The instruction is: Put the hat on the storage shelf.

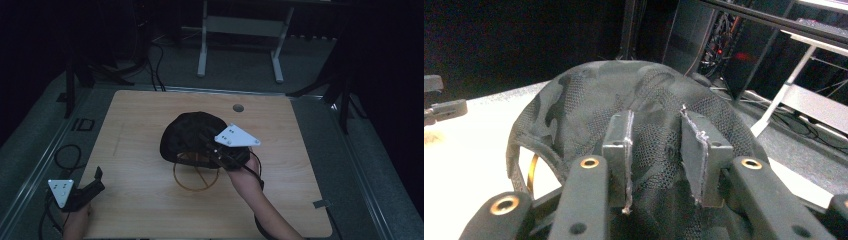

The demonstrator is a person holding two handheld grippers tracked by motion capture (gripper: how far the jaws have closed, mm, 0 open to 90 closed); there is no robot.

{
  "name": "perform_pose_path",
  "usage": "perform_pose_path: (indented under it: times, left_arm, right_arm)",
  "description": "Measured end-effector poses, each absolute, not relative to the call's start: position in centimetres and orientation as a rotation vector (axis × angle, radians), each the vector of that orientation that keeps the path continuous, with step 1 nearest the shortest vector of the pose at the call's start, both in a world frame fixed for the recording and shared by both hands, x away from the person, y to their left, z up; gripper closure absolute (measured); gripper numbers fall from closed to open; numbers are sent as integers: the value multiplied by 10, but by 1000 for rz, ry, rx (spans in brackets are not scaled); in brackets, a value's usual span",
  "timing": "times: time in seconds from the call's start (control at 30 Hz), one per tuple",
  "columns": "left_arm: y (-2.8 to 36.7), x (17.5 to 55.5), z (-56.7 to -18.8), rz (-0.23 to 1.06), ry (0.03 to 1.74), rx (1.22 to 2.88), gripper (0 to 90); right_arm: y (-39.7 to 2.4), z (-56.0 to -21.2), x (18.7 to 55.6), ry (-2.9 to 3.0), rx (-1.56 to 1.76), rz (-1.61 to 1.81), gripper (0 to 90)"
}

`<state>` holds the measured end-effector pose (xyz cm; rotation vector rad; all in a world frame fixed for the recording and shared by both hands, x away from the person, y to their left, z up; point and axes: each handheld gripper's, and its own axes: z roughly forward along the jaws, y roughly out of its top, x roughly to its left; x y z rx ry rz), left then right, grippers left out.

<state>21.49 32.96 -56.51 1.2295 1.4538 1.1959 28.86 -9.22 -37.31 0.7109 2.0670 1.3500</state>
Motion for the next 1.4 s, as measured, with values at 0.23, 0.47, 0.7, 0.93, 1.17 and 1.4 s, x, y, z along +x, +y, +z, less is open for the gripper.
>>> perform_pose_path:
  times: [0.23, 0.47, 0.7, 0.93, 1.17, 1.4]
  left_arm:
    - [330, 215, -565, 1196, 1454, 1229, 6]
    - [330, 215, -565, 1197, 1455, 1229, 6]
    - [329, 215, -565, 1198, 1455, 1229, 6]
    - [329, 215, -565, 1199, 1455, 1229, 6]
    - [329, 215, -565, 1201, 1455, 1229, 6]
    - [329, 214, -565, 1203, 1455, 1228, 6]
  right_arm:
    - [-97, -370, 289, 2059, 717, 1362, 637]
    - [-102, -368, 289, 2052, 727, 1376, 609]
    - [-115, -364, 290, 2024, 749, 1395, 564]
    - [-131, -362, 293, 2002, 793, 1396, 524]
    - [-150, -364, 298, 1998, 822, 1397, 367]
    - [-172, -372, 303, 1983, 878, 1362, 280]
